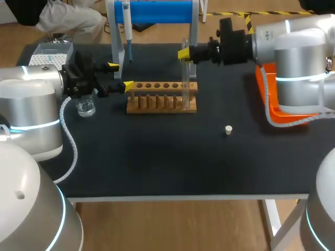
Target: Invert the test tube, pick up the pipette, mount the tip to pipette, aspirate from beaker and dispense into the tube, eject the tip, return the pipette, and cap with the stopper.
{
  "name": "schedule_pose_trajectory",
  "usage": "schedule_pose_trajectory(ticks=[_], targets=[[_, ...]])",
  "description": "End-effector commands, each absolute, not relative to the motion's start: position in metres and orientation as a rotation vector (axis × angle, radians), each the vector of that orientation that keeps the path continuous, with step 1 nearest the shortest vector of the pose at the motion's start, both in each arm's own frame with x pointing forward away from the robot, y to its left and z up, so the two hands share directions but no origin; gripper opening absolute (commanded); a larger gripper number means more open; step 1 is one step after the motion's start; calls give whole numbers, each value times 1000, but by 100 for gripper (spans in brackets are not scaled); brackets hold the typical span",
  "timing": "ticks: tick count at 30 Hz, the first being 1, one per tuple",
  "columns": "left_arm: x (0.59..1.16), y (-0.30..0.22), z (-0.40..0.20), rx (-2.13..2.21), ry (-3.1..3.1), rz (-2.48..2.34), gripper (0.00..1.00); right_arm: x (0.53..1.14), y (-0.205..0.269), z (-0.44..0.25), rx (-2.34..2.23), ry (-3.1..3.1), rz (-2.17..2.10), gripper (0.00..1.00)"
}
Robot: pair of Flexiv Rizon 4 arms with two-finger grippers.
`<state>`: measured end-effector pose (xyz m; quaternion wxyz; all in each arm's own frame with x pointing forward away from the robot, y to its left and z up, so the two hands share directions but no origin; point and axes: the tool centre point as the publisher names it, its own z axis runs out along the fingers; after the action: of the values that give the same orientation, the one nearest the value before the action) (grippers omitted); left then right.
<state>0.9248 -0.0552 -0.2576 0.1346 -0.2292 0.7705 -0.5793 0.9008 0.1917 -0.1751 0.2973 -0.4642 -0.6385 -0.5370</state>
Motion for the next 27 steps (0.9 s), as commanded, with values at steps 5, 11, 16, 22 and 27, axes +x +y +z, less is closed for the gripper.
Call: schedule_pose_trajectory(ticks=[5, 11, 16, 22, 27], targets=[[924, -56, -258, -666, 2227, -1679, 100, 904, 184, -186, -1062, -1658, -1292, 0], [924, -56, -258, -666, 2227, -1679, 100, 901, 182, -190, -1024, -1592, -1252, 0], [924, -56, -258, -666, 2227, -1679, 100, 903, 183, -191, -1059, -1580, -1233, 0], [924, -56, -258, -666, 2227, -1679, 100, 903, 184, -193, -1089, -1564, -1198, 0], [924, -56, -258, -666, 2227, -1679, 100, 902, 186, -194, -1102, -1509, -1179, 0]])
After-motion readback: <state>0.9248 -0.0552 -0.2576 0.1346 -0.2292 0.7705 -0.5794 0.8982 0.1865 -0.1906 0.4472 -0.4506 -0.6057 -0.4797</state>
